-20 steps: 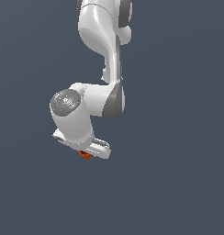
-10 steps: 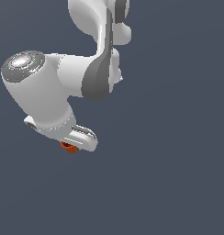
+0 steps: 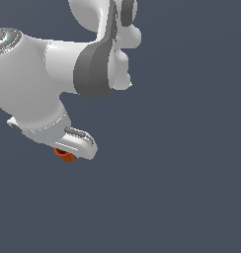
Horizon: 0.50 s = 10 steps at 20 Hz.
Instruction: Pick up the object and move it to a goal position.
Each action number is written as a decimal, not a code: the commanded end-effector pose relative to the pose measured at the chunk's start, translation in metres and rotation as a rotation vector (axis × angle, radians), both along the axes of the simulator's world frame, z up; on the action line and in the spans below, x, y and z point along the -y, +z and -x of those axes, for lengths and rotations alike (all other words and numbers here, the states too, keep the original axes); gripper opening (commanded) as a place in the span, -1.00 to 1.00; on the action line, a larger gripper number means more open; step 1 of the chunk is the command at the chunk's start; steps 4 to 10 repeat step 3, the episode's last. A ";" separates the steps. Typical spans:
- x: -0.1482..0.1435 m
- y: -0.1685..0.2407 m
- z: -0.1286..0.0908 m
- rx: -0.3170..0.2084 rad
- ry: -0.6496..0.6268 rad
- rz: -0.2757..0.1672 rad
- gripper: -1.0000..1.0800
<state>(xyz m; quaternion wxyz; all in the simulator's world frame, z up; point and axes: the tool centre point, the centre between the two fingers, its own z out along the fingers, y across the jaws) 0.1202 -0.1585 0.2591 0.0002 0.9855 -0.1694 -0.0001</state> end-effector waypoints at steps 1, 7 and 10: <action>0.001 0.003 -0.001 0.000 0.001 0.000 -1.00; 0.001 0.003 -0.001 0.000 0.001 0.000 -1.00; 0.001 0.003 -0.001 0.000 0.001 0.000 -1.00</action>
